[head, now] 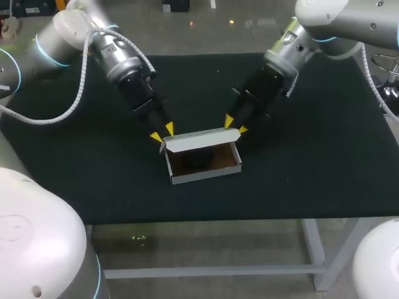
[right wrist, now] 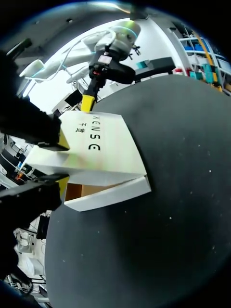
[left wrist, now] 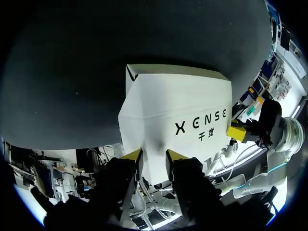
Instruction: Assemble the packaging by folding the flat box into shape, placing the metal phone stand inside, and closing the box properly
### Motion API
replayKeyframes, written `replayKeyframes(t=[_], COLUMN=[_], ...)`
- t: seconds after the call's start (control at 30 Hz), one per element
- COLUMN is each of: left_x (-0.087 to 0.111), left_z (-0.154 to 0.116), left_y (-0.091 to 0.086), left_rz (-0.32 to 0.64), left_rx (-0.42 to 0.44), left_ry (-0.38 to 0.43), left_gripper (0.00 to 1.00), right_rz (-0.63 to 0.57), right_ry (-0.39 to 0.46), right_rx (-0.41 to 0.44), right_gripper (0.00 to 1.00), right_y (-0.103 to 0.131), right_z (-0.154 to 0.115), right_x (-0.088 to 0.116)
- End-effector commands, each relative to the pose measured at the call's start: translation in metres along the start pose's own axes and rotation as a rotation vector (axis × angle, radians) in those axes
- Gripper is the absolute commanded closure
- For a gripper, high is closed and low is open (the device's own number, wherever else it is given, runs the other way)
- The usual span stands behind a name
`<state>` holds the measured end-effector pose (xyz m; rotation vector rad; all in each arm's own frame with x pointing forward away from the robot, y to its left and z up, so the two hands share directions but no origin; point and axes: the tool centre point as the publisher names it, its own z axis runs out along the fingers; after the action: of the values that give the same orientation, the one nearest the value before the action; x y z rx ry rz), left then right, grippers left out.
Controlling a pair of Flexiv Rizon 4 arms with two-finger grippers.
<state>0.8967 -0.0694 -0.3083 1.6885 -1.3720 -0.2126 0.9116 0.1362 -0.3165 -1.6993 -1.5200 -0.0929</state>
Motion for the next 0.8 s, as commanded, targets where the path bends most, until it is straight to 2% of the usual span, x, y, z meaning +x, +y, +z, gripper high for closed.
replayKeyframes(t=[0.03,0.33,0.53,0.8], left_x=[-0.005,-0.012,-0.004,0.002], left_z=[0.001,0.0,0.009,0.016], left_y=[0.006,0.01,0.011,0.015], left_rz=[-0.003,0.003,0.037,0.06], left_rx=[0.014,0.012,-0.005,0.009], left_ry=[0.005,0.011,-0.003,0.015], left_gripper=[0.62,0.6,0.6,0.61], right_rz=[0.002,0.01,0.012,0.012], right_ry=[0.005,0.01,0.015,0.022], right_rx=[-0.005,-0.005,-0.002,-0.005], right_gripper=[0.64,0.65,0.65,0.65], right_y=[-0.002,0.0,0.001,0.001], right_z=[0.001,0.001,0.002,0.002], right_x=[-0.002,-0.004,-0.004,-0.004])
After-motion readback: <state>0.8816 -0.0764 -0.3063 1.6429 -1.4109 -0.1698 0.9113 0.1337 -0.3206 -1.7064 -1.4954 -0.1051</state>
